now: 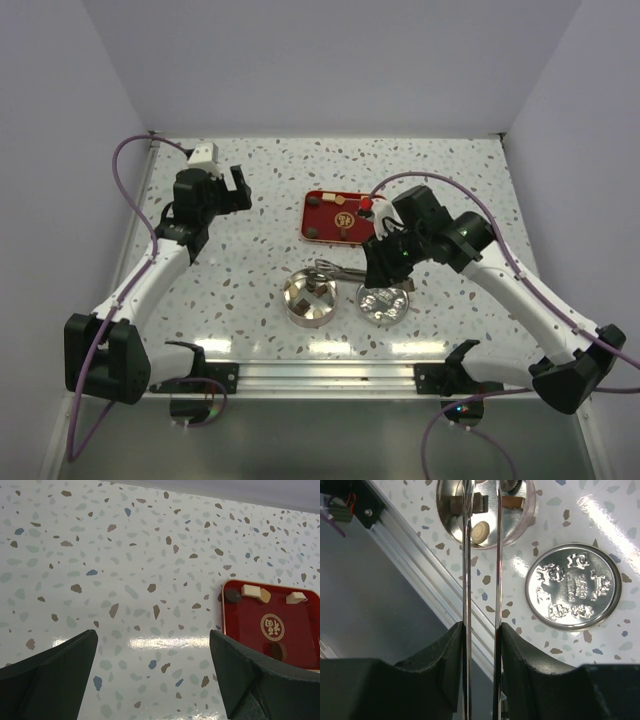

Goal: Pack the chocolate

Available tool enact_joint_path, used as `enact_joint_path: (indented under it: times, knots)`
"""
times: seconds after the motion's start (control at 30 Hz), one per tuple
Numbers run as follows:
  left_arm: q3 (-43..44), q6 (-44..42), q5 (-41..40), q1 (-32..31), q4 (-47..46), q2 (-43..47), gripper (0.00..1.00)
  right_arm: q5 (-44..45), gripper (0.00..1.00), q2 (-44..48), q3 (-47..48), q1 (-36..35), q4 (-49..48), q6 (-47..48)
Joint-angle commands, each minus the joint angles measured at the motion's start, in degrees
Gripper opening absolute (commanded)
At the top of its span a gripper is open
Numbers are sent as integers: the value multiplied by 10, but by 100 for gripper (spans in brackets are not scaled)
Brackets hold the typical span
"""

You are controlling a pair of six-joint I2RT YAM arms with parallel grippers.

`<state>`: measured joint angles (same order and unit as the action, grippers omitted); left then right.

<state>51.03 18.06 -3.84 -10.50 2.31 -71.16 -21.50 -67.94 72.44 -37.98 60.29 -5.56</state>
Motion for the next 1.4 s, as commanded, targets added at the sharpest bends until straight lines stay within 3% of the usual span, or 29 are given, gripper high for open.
enact_joint_path:
  times: [0.0, 0.23, 0.47, 0.9, 1.37]
  knots:
    - [21, 6, -4, 2, -5, -2, 100, 50, 37, -14, 27, -3, -47, -21]
    - [21, 6, -2, 2, -5, -1, 100, 100, 37, -67, 36, 2, -109, -29]
    - [20, 7, 1, 2, -6, 0, 100, 130, 37, -115, 54, 62, -159, -35]
    - [19, 7, 2, 2, -9, -6, 100, 183, 37, -165, 51, 89, -158, -29]
    - [19, 8, 5, 3, -10, -7, 100, 168, 38, -189, 34, 89, -151, -40]
